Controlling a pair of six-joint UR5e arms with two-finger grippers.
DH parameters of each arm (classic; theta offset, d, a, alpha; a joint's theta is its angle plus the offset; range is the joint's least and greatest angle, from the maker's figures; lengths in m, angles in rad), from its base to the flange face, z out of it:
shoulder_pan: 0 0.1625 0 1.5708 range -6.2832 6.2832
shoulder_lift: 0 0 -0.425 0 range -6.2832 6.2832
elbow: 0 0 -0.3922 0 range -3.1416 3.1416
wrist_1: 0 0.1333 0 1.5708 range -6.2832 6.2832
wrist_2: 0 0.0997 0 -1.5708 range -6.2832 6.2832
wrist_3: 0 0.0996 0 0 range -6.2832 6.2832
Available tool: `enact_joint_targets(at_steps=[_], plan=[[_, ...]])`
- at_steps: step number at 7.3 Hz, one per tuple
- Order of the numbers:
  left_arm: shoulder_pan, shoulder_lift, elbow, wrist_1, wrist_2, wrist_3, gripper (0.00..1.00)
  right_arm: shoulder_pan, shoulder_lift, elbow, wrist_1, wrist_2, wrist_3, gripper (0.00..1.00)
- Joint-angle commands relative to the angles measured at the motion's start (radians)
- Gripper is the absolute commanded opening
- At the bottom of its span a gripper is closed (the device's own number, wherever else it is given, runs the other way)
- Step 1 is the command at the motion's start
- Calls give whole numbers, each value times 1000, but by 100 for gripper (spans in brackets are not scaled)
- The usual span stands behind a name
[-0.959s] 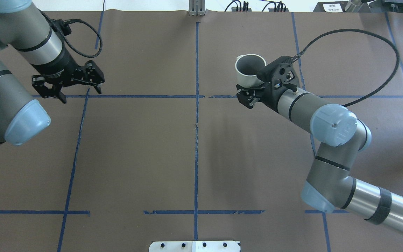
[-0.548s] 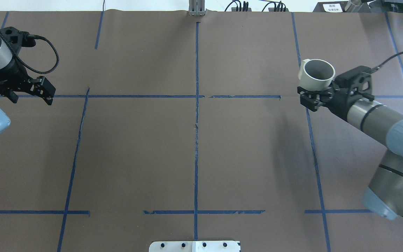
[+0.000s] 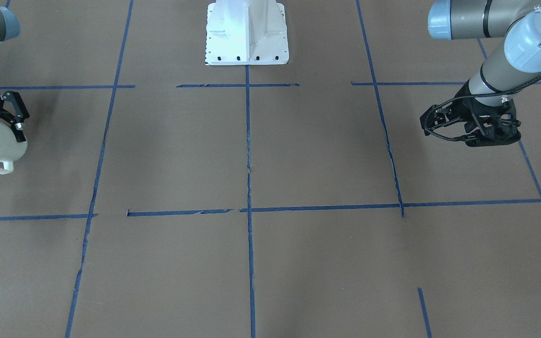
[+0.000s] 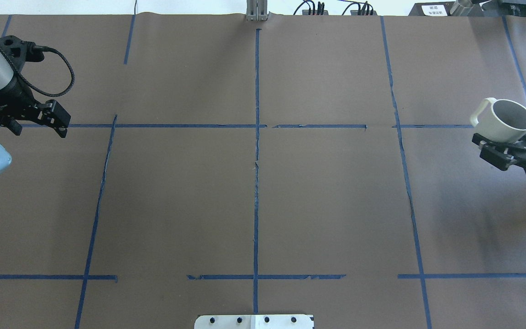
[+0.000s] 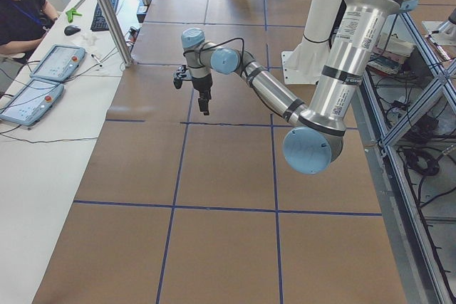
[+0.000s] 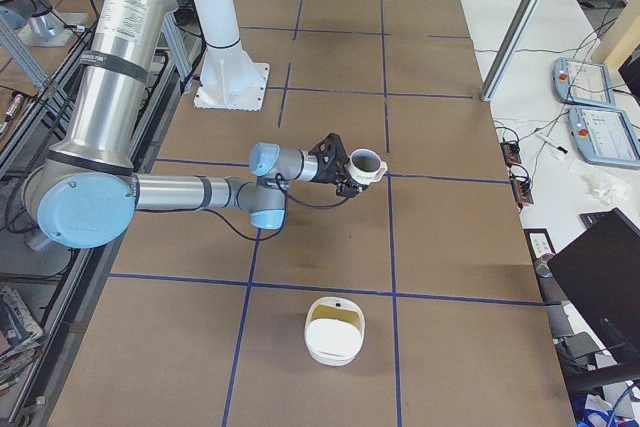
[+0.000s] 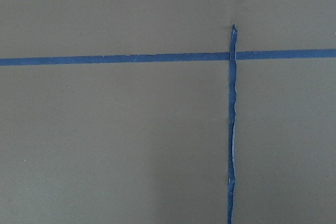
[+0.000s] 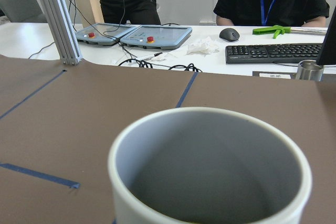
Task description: Left arm hands cup to right arm to dump lemon
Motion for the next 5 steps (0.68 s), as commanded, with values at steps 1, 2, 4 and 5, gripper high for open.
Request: enact_joint_targets(at_steps=[1, 2, 4, 5], plan=[[2, 0, 6, -1, 1, -10, 100, 64, -53, -199, 318, 2, 130, 10], [2, 0, 4, -3, 1, -12, 100, 87, -44, -322, 456, 7, 189, 10], [4, -1, 4, -1, 1, -12, 100, 145, -41, -349, 563, 10, 444, 9], [2, -1, 4, -3, 0, -12, 100, 166, -30, -385, 618, 10, 540, 8]])
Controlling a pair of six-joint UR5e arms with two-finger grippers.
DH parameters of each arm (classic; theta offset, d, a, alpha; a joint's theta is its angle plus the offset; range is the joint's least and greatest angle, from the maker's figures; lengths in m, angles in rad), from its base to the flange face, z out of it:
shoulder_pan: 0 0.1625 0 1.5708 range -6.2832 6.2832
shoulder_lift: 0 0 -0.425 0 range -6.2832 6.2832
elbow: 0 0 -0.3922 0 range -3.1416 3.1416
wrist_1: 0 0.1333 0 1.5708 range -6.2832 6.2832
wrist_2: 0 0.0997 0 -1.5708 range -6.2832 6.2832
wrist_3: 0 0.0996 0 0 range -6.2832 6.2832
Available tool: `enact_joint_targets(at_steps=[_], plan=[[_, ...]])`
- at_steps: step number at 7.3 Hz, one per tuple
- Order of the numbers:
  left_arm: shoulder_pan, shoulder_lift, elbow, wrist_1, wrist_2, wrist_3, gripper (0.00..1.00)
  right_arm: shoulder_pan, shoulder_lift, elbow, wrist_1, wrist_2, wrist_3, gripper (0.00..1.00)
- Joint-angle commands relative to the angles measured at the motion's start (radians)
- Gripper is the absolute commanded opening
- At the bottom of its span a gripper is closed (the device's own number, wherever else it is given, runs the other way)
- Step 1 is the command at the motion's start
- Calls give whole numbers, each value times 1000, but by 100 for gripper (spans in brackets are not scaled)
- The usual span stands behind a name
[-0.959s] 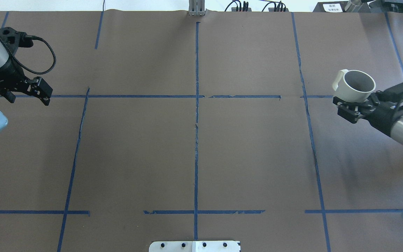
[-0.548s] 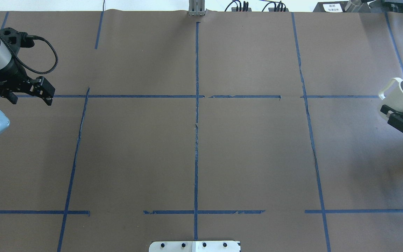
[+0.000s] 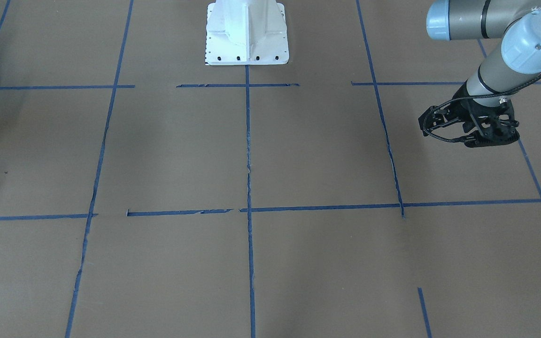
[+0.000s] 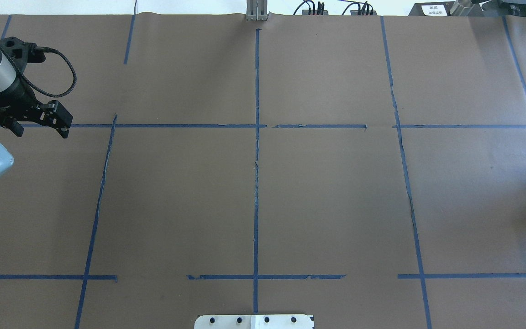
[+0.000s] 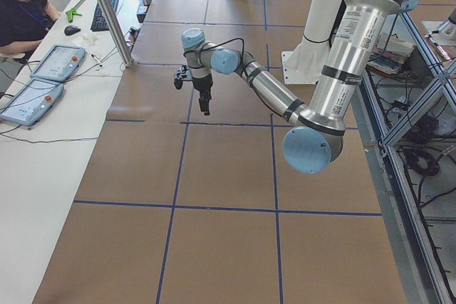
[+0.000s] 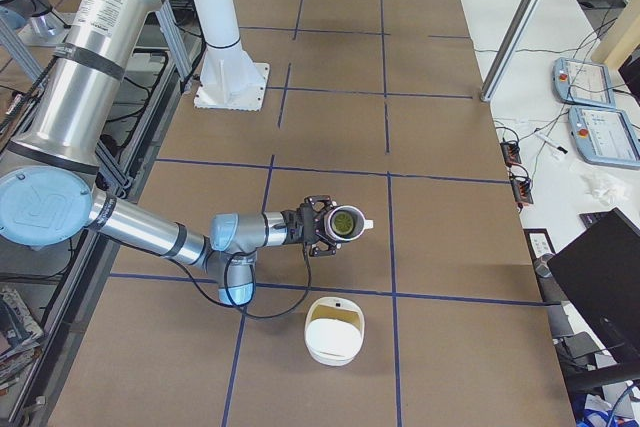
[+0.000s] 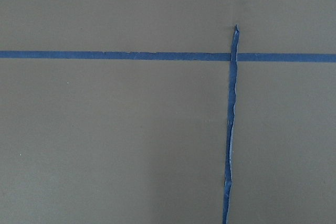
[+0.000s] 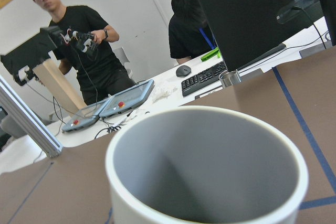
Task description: Left arm hands cup to right arm to dump lemon
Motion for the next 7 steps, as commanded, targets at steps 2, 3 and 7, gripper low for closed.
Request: enact_joint_targets(at_steps=[2, 3, 7], plan=[[1, -10, 2, 0, 2, 0, 100, 95, 99, -187, 218, -1, 376, 7], [-1, -10, -1, 0, 2, -2, 100, 110, 110, -217, 250, -1, 487, 7], [-1, -17, -1, 0, 3, -3, 100, 191, 111, -228, 301, -1, 878, 8]])
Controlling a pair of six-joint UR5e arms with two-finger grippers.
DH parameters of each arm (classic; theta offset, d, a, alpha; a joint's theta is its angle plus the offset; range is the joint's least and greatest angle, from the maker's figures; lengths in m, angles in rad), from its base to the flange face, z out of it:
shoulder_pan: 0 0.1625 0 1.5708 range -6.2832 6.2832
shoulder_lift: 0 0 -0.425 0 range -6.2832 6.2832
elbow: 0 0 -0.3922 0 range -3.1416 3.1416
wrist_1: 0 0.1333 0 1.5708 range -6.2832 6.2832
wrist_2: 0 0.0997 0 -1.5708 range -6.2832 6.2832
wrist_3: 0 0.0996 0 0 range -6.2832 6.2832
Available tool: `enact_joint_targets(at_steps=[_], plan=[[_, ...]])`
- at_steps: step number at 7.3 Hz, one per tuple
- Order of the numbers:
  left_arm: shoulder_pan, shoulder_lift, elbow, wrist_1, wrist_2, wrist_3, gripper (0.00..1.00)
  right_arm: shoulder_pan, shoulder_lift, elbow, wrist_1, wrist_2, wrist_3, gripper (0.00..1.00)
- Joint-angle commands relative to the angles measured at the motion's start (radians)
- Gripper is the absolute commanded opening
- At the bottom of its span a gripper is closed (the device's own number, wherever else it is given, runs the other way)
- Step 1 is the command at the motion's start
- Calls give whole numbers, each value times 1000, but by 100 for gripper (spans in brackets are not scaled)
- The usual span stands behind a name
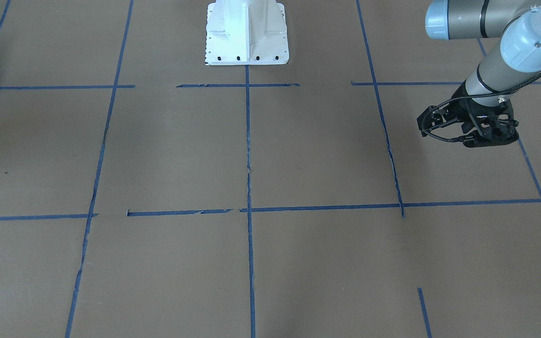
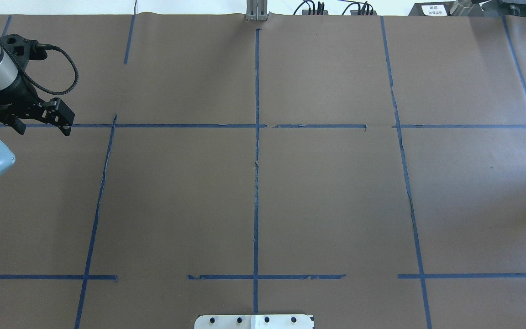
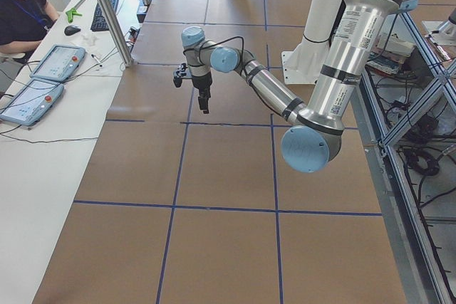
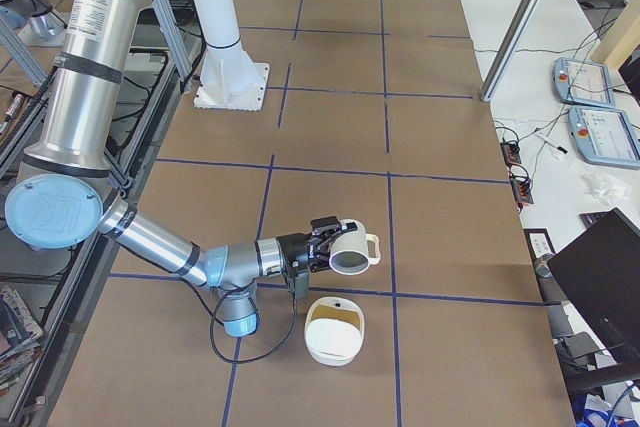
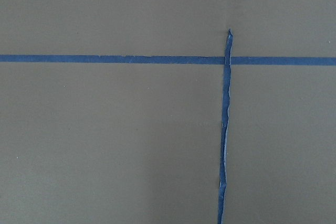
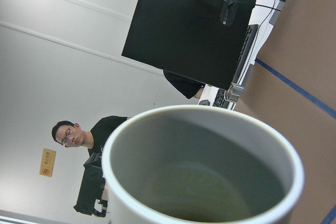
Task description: Left arm hands cup to right arm to dump lemon
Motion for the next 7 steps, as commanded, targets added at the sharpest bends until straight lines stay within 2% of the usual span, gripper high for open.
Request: enact_joint_targets(at_steps=[1, 4, 7], plan=[[1, -5, 0, 1, 1, 0, 100, 55, 2, -23, 57, -2, 237, 8], [0, -5, 0, 1, 1, 1, 100, 152, 21, -26, 62, -2, 530, 8], [0, -5, -3, 1, 1, 0, 100, 182, 22, -40, 72, -8, 735, 8]])
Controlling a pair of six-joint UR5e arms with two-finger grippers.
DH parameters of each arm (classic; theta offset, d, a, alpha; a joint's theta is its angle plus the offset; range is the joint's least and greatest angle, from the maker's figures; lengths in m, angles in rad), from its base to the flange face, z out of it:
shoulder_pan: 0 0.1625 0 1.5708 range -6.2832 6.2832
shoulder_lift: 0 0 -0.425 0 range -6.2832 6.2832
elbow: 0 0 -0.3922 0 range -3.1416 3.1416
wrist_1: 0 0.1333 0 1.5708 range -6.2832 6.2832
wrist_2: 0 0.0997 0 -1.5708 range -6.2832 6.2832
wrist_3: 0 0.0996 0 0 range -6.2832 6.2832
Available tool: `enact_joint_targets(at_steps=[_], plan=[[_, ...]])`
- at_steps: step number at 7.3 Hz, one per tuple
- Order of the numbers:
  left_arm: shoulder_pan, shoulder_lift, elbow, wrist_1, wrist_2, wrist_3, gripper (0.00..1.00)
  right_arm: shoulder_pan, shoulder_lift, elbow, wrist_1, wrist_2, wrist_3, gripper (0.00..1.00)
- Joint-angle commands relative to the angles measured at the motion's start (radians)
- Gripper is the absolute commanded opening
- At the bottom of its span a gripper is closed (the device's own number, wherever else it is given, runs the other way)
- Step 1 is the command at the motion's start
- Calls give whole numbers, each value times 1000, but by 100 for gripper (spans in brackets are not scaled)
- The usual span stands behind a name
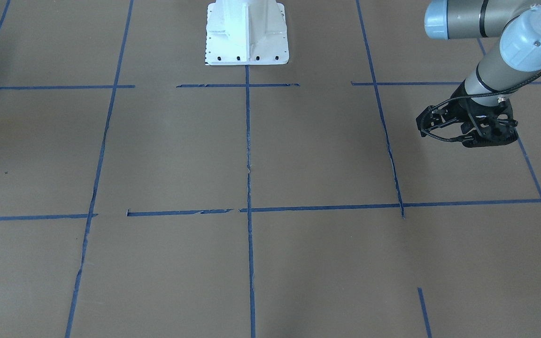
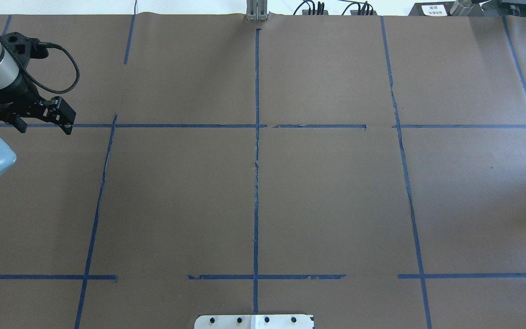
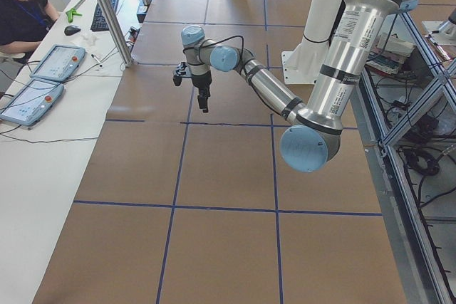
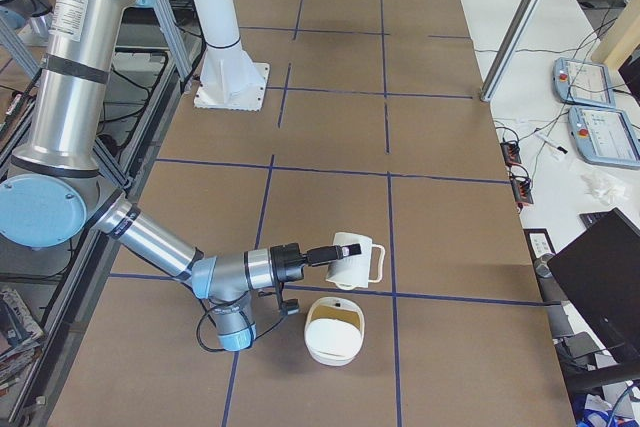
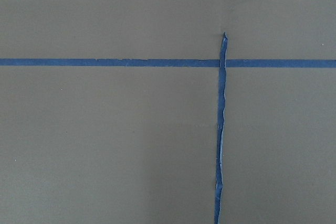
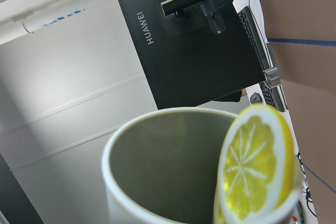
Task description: Left arm hands cup to right arm to dump lemon
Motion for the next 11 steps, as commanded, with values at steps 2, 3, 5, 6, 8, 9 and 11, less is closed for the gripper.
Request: enact_joint_targets(at_steps=[2, 3, 5, 6, 8, 9, 11], plan=[[1, -2, -2, 0, 0, -1, 100, 37, -1, -4, 2, -2, 182, 9], [0, -2, -2, 0, 0, -1, 100, 40, -3, -4, 4, -2, 194, 9], [0, -2, -3, 0, 0, -2, 100, 45, -3, -4, 10, -2, 204, 10], [0, -2, -3, 0, 0, -2, 100, 43, -1, -4, 11, -2, 202, 10], [0, -2, -5, 0, 0, -2, 100, 43, -3, -2, 10, -1, 204, 12], [0, 0, -6, 2, 0, -2, 100, 43, -3, -1, 10, -1, 205, 12], [-2, 0, -8, 2, -2, -2, 100, 45, -6, 7, 5, 8, 172, 14]])
